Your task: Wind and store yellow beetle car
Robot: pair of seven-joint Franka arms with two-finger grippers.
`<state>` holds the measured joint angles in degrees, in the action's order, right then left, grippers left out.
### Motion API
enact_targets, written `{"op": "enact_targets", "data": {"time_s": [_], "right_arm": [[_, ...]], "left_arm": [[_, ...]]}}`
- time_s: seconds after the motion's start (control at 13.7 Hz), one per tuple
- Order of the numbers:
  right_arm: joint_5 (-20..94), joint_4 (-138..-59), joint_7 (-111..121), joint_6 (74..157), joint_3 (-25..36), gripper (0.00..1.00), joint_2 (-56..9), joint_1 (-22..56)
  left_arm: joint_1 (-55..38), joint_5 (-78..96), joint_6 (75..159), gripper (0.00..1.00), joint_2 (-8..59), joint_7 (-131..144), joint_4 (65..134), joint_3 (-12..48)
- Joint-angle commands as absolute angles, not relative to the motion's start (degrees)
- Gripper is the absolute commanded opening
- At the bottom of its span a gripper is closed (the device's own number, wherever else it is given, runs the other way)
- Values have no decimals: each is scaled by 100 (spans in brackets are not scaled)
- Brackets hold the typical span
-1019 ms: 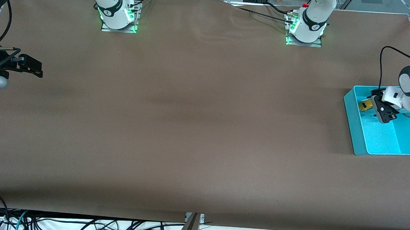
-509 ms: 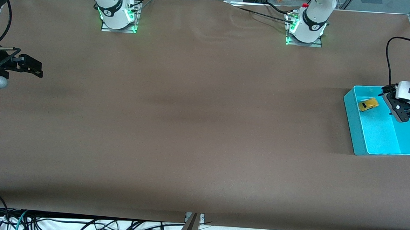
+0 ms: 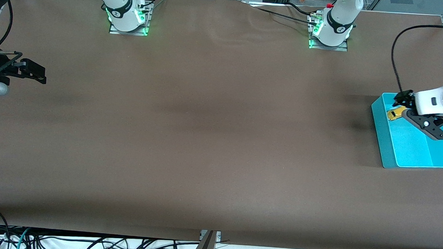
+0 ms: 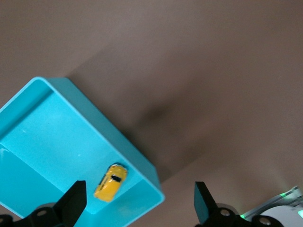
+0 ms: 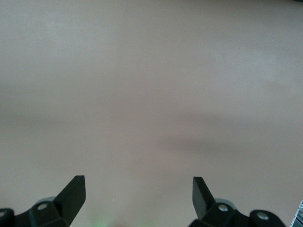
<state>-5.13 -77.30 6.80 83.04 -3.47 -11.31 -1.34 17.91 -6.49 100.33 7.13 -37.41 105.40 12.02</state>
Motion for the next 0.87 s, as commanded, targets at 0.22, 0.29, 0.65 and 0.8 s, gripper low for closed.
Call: {"op": "enact_targets", "data": {"time_s": [0.22, 0.29, 0.65, 0.8], "right_arm": [[-545, -7796, 598, 8279, -360, 100, -1046, -132], [-545, -7796, 598, 8279, -360, 100, -1046, -132], [-545, -7796, 598, 8279, -352, 100, -1046, -132], [-545, -7796, 598, 8288, -360, 100, -1046, -132]], "left_arm": [[1293, -272, 9079, 100, 282, -1568, 9801, 1503], [1135, -272, 8922, 100, 281, -1069, 9608, 1503], [634, -255, 9087, 100, 325, 725, 9352, 1485], [405, -264, 9184, 100, 316, 905, 9352, 1433]]}}
